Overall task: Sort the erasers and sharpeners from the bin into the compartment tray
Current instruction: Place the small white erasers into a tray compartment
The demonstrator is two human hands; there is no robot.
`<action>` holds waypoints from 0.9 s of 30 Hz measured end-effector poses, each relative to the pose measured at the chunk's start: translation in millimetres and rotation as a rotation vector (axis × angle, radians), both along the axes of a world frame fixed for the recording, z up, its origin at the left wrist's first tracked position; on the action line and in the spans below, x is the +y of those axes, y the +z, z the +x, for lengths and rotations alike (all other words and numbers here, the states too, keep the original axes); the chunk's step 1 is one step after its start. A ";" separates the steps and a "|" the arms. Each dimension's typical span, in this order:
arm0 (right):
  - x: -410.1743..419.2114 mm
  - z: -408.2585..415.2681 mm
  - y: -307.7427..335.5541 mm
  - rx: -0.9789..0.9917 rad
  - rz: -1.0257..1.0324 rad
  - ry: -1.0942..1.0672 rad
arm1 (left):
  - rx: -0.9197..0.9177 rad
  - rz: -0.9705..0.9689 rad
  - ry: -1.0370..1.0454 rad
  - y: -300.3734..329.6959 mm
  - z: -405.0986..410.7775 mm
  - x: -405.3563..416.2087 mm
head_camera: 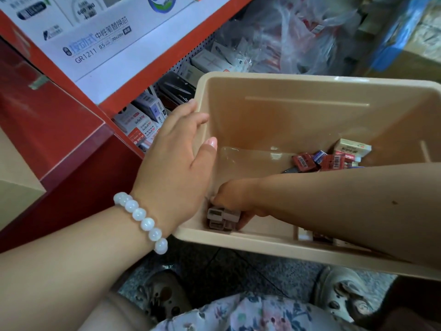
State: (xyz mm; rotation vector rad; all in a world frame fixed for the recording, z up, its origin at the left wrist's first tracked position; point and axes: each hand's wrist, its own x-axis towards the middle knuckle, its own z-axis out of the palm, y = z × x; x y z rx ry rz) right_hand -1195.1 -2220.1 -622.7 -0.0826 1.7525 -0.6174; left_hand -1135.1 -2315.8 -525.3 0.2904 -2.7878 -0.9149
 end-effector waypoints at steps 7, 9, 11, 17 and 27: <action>-2.0 -2.1 -4.0 -0.083 0.036 0.125 | -0.001 0.001 0.007 1.3 0.3 0.7; -3.4 -4.7 -5.3 -0.111 0.028 0.133 | -0.001 -0.003 0.007 1.2 0.7 0.5; -3.0 -6.3 -5.0 -0.151 0.010 0.115 | -0.001 -0.006 0.007 1.6 0.5 0.5; 6.0 -5.3 -4.4 -0.173 -0.112 0.046 | 0.011 -0.015 0.001 0.5 0.2 -0.3; 17.3 -10.4 0.2 -0.248 -0.232 -0.030 | 0.019 -0.009 -0.007 -1.1 -0.7 -1.4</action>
